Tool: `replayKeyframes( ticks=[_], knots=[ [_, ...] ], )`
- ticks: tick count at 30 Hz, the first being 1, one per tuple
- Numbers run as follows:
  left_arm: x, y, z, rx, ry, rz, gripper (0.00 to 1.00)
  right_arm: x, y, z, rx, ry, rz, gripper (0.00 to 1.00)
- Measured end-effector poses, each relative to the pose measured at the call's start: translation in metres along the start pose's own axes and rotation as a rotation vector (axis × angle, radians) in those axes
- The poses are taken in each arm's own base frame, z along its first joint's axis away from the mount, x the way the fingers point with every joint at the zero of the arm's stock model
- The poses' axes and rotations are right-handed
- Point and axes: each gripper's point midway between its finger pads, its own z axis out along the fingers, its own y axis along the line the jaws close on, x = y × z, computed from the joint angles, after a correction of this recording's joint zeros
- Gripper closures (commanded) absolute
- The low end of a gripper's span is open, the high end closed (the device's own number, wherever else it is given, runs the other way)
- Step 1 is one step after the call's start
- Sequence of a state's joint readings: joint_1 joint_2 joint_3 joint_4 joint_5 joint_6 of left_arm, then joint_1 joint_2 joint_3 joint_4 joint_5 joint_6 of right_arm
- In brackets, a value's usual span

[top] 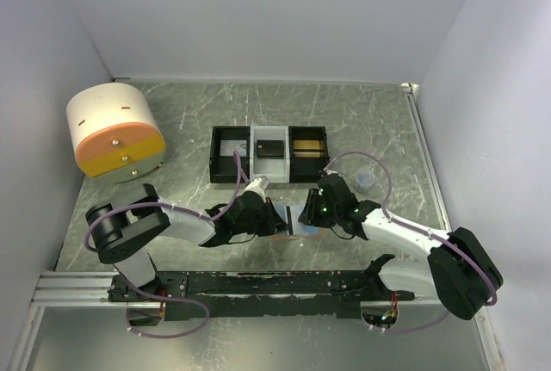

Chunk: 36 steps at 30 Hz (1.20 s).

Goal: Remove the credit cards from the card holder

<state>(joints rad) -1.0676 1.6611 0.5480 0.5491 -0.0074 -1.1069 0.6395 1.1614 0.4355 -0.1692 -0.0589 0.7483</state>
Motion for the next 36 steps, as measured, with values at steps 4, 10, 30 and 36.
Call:
replayKeyframes(
  ticks=[4,10,30,36],
  knots=[
    [-0.001,-0.003,0.0,0.013,-0.007,0.0,0.75,0.001,-0.001,0.001,-0.009,-0.013,0.012,0.66],
    [-0.006,-0.013,0.002,0.073,-0.032,-0.009,0.73,0.001,0.0,0.001,-0.026,-0.033,0.023,0.66],
    [0.002,-0.012,0.006,0.116,-0.018,-0.045,0.81,0.001,0.004,0.003,-0.049,-0.033,0.024,0.67],
    [0.003,-0.009,0.006,0.104,-0.014,-0.05,0.93,0.0,0.002,0.003,-0.043,-0.037,0.025,0.67]
  ],
)
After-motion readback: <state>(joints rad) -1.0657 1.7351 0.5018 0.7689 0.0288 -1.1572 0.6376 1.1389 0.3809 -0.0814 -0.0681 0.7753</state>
